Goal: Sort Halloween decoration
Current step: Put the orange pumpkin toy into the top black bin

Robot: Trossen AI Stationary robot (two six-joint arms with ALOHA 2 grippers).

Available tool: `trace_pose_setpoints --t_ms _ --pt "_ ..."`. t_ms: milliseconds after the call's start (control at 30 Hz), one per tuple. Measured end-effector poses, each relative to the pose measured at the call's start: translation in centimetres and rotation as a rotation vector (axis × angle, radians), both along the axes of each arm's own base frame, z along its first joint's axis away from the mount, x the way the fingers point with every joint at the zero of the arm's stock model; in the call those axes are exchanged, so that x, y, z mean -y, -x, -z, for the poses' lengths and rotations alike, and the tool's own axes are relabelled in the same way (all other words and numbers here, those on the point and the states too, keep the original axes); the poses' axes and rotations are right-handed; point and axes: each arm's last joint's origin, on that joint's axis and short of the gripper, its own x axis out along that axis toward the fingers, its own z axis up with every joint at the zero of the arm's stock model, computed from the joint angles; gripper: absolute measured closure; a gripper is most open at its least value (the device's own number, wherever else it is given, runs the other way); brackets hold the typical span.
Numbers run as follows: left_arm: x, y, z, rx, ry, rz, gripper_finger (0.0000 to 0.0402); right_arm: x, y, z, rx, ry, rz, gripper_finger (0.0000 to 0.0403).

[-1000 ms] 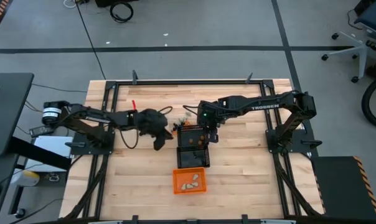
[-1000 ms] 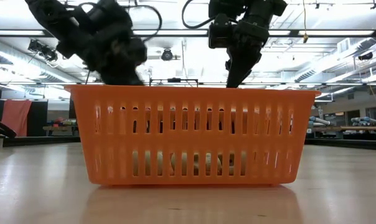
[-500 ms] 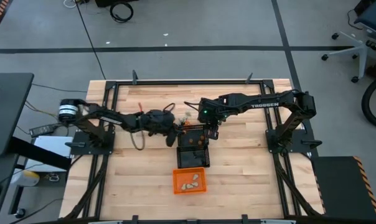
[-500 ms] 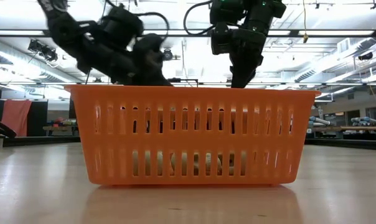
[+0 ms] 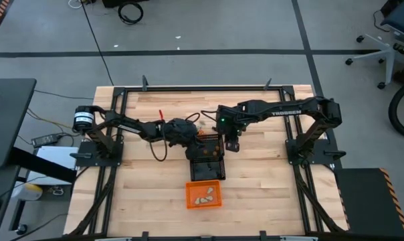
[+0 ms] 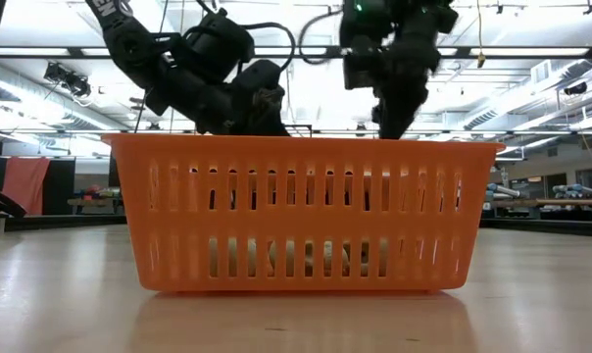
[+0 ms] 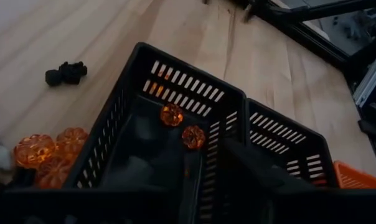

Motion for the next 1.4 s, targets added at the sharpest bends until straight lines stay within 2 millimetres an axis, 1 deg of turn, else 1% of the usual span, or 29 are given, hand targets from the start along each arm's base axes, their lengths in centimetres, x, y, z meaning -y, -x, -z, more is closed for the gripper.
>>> trace_pose_setpoints --t_ms 133,233,333,500,733,833,967,1233,1400 --pt "0.0 0.0 0.0 0.0 0.0 0.0 0.0258 0.6 1.3 2.2 -0.034 0.026 -0.007 0.0254" --pt "-0.2 0.0 0.0 -0.001 0.012 -0.008 0.0254 0.8 1.5 3.9 0.02 0.009 -0.018 0.0254" --pt "-0.4 0.2 -0.5 0.012 0.057 -0.006 0.0253 1.1 1.7 5.6 0.084 0.009 -0.02 0.0253" --pt "-0.7 0.6 -1.7 0.037 0.092 -0.011 0.0253 1.2 2.1 7.3 0.148 -0.004 -0.022 0.0241" --pt "-1.2 1.4 -3.5 0.08 0.096 -0.031 0.0253 1.0 2.9 9.5 0.211 0.028 -0.025 0.0211" --pt "-1.2 1.6 -4.0 0.096 0.096 -0.034 0.0253 1.1 3.3 10.3 0.236 0.07 -0.007 0.0201" --pt "-1.3 1.6 -4.0 0.093 0.09 -0.035 0.0253 1.1 3.4 10.8 0.291 0.082 -0.005 0.0199" --pt "-1.3 1.6 -4.0 0.093 0.09 -0.035 0.0253 0.5 4.4 12.1 0.342 0.082 -0.014 0.0214" --pt "-1.3 1.6 -4.0 0.095 0.089 -0.035 0.0253 0.5 5.0 12.8 0.354 0.085 -0.004 0.0231"
